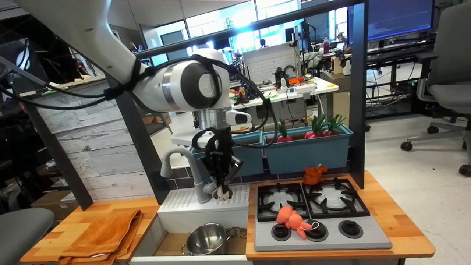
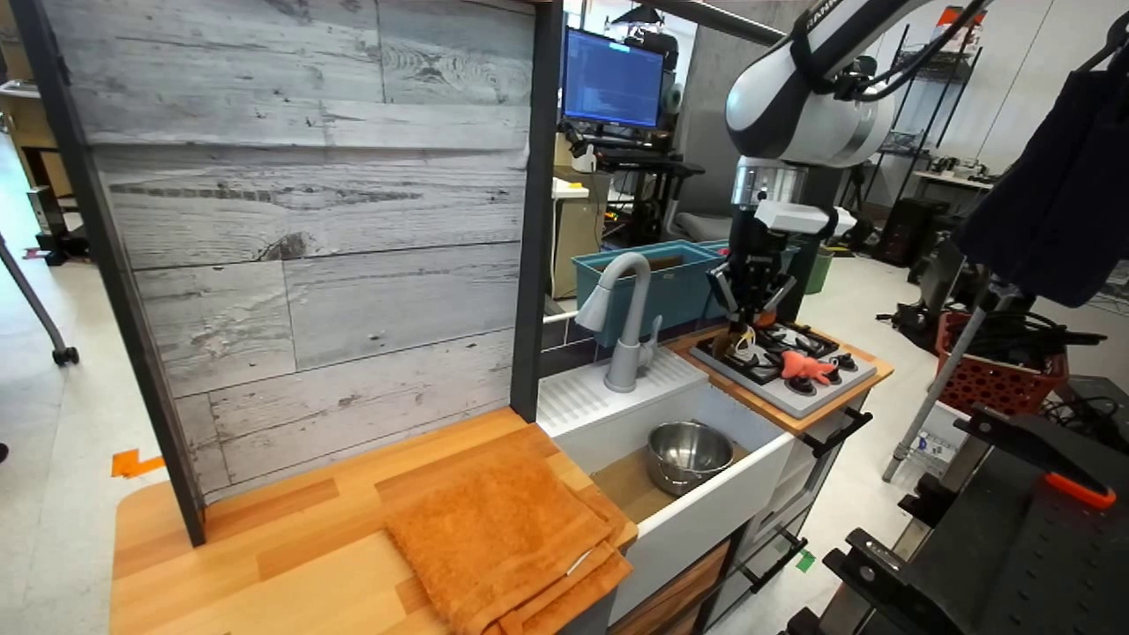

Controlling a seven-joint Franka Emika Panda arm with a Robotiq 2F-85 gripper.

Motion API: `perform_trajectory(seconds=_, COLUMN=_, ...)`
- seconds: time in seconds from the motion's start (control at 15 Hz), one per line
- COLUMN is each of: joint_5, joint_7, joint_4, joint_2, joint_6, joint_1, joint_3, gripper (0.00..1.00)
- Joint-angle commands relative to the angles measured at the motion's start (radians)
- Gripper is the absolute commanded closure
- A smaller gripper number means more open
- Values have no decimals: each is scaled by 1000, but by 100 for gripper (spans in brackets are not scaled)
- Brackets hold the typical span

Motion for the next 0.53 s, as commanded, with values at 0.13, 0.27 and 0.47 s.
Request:
perform_trajectory(seconds=0.13, joint_5=-9, joint_7=-35, joint_4=-206, joint_2=-79, joint_6=104, joint_1=86, joint_3=33, gripper=97)
perform_trajectory(seconds=0.27, joint_5=-23, joint_7=5, joint_4=-203, joint_2=-42, joint_6=179, joint_1=138, joint_3=19, gripper=97)
perform_trajectory(seconds=0.47, joint_5=-47, joint_7=43, joint_4=-206, joint_2=-8, joint_6=292, joint_1=195, joint_3=-5, gripper=64)
